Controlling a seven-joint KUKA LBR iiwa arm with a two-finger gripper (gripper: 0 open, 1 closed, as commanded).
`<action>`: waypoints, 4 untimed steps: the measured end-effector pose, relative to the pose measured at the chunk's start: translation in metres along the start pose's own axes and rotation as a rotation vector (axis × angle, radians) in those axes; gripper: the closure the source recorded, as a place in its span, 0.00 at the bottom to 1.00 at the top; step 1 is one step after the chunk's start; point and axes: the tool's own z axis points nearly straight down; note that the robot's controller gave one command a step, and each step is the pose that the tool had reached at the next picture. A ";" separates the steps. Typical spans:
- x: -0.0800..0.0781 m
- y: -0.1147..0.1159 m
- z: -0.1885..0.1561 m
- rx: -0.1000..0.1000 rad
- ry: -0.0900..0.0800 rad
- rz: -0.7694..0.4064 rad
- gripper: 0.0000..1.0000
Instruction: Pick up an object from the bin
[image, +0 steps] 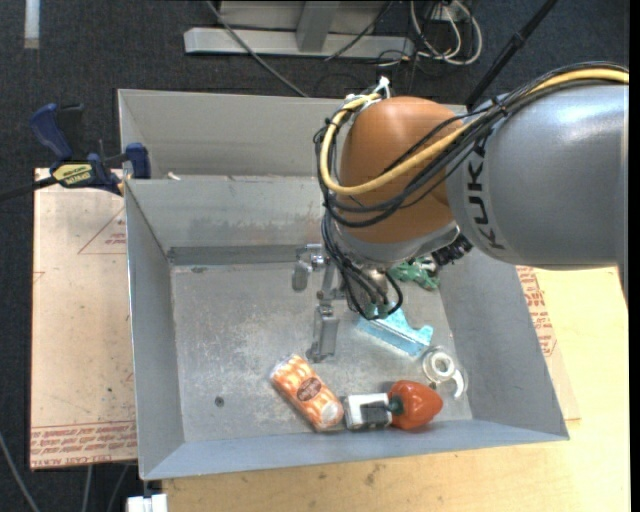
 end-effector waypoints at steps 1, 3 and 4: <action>-0.002 -0.001 -0.005 -0.001 -0.008 0.003 0.00; 0.070 -0.035 0.068 0.001 -0.001 0.009 0.00; 0.067 -0.020 0.075 -0.001 -0.006 0.123 0.00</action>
Offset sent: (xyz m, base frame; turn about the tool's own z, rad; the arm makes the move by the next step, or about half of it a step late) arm -0.0695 -0.0273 -0.1444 0.0660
